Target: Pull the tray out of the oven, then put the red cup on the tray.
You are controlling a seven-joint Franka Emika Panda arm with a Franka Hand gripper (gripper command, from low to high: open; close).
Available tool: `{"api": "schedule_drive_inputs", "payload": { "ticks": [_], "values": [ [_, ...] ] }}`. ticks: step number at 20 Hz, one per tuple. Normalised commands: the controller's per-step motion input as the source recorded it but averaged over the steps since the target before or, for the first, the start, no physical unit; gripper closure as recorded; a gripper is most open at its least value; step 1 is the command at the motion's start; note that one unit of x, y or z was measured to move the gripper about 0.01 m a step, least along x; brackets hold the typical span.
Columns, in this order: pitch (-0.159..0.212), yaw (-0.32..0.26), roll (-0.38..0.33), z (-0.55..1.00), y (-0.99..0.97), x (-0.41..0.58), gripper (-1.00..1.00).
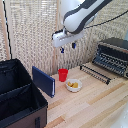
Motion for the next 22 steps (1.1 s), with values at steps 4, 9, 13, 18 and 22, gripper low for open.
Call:
{"api": "schedule_drive_inputs", "payload": {
  "ticks": [4,9,13,18,22],
  "values": [
    [0.001,0.088,-0.328,-0.01,-0.34,0.000,-1.00],
    [0.014,0.108,-0.321,-0.02,-0.33,0.000,-1.00],
    [0.000,0.106,-0.358,0.00,-0.29,-0.007,-1.00],
    [0.002,0.081,-0.375,-0.01,-0.25,-0.013,-1.00],
    [0.010,0.066,-0.375,-0.01,-0.23,-0.017,-1.00]
  ]
}}
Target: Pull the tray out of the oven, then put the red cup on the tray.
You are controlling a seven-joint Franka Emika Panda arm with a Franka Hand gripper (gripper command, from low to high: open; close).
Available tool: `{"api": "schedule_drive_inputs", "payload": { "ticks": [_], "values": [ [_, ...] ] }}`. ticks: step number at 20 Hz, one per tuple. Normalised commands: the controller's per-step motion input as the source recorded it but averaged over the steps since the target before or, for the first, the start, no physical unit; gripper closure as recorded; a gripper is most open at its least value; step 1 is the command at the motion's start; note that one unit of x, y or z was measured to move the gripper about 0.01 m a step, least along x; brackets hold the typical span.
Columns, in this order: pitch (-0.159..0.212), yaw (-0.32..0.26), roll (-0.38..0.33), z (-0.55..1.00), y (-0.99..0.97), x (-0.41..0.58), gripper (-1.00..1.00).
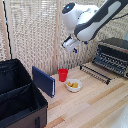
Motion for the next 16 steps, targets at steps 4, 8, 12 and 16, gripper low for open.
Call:
{"api": "schedule_drive_inputs", "payload": {
  "ticks": [4,8,12,16],
  "values": [
    [0.005,0.049,-0.373,-0.18,-0.24,-0.001,-1.00],
    [0.000,0.010,-0.347,-0.25,-0.28,0.000,-1.00],
    [0.027,0.025,-0.224,-0.20,-0.39,0.063,-1.00],
    [0.119,0.107,-0.072,-0.11,-0.53,0.089,-1.00]
  ]
}}
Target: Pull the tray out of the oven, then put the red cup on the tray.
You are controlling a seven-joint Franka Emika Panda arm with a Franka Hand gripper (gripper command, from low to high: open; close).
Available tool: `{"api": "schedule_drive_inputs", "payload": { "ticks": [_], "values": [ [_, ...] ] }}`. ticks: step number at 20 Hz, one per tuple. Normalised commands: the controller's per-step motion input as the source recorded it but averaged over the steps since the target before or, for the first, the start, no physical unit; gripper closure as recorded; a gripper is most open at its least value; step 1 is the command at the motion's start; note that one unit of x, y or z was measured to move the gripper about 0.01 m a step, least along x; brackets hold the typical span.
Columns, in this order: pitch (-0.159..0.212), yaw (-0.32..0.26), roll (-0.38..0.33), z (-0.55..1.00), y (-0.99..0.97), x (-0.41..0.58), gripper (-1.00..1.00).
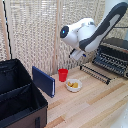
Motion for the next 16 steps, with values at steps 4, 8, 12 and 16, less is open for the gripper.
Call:
{"api": "schedule_drive_inputs", "payload": {
  "ticks": [4,8,12,16],
  "values": [
    [0.135,0.184,-0.050,-0.06,-0.54,0.030,-1.00],
    [0.096,0.206,-0.094,-0.06,-0.49,0.000,-1.00],
    [0.023,0.160,-0.162,-0.10,-0.55,0.000,-1.00],
    [0.000,0.131,-0.184,-0.12,-0.61,0.000,-1.00]
  ]
}}
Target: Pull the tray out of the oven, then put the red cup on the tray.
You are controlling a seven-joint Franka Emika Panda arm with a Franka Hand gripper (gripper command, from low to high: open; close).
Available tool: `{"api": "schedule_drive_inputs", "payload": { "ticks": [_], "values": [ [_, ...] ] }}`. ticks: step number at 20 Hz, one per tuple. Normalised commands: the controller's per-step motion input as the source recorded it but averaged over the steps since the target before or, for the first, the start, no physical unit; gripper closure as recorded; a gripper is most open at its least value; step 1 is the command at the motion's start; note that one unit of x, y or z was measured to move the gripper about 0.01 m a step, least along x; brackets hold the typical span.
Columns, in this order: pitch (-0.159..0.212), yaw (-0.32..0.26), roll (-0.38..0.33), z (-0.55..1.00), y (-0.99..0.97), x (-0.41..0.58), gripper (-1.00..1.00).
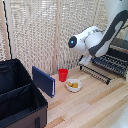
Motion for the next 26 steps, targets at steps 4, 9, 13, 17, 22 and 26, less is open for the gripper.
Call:
{"api": "schedule_drive_inputs", "payload": {
  "ticks": [4,9,13,17,22,26],
  "values": [
    [-0.002,0.035,-0.172,-0.11,-0.66,0.048,-1.00],
    [-0.014,-0.020,-0.090,-0.12,-0.64,0.073,-1.00],
    [-0.022,-0.062,0.010,-0.13,-0.71,0.044,-1.00],
    [0.001,0.015,0.082,-0.03,-0.70,0.081,-1.00],
    [0.001,0.039,0.079,0.08,-0.62,0.067,-1.00],
    [0.005,0.043,0.031,0.08,-0.50,0.079,-1.00]
  ]
}}
